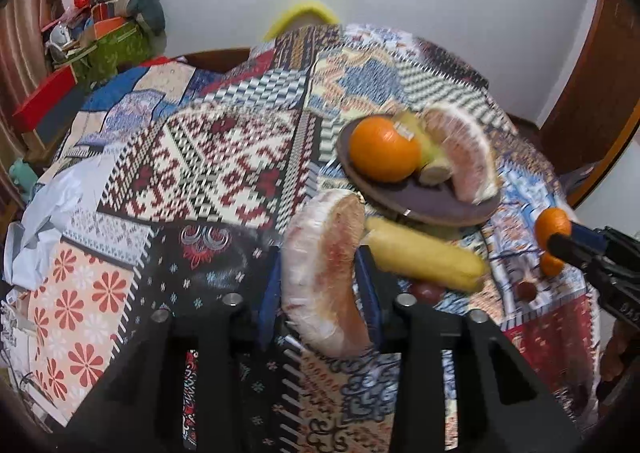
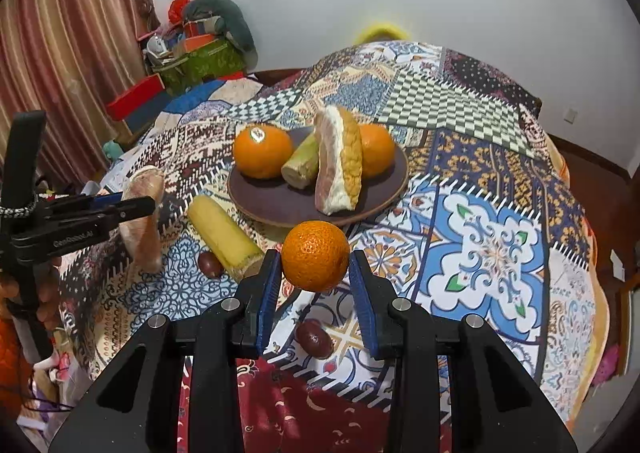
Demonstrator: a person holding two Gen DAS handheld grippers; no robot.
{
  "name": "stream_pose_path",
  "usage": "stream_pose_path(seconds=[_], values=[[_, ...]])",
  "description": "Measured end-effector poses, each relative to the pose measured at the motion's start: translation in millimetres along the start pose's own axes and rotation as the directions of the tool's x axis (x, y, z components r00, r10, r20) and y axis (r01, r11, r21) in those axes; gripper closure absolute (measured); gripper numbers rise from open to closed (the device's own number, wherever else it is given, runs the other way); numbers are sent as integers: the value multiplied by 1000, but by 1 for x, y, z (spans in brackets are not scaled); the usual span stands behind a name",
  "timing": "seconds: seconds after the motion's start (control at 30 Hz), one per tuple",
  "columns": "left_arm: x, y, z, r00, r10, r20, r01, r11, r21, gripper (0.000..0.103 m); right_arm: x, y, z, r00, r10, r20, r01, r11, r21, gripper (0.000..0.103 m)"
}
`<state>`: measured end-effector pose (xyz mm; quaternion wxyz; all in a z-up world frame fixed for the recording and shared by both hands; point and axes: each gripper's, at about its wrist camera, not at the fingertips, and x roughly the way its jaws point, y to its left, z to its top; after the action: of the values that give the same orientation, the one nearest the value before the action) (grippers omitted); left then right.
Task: Organize fruits
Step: 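Grasp the pink pomelo segment with the left tool while the right tool holds the tangerine, then carry the pomelo segment and tangerine onto the dark plate with both tools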
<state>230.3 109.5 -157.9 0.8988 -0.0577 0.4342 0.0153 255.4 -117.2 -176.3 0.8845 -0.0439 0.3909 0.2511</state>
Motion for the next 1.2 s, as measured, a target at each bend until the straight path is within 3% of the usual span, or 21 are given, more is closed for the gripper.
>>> stream_pose_path(seconds=[0.07, 0.43, 0.7, 0.97, 1.2], values=[[-3, -6, 7, 999, -36, 3, 36, 999, 1, 82, -1, -2, 3, 1000, -5, 9, 5, 1000, 0, 71], [-5, -31, 21, 997, -65, 51, 63, 997, 46, 82, 1, -20, 15, 999, -34, 29, 34, 999, 21, 71], [-12, -50, 50, 986, -123, 114, 116, 991, 73, 82, 7, -35, 30, 996, -68, 50, 67, 997, 21, 71], [6, -77, 67, 981, -161, 111, 149, 983, 111, 82, 22, -46, 49, 995, -83, 49, 83, 997, 2, 71], [32, -88, 74, 982, -173, 82, 163, 980, 118, 82, 49, -51, 53, 998, -68, -6, 68, 998, -11, 71]])
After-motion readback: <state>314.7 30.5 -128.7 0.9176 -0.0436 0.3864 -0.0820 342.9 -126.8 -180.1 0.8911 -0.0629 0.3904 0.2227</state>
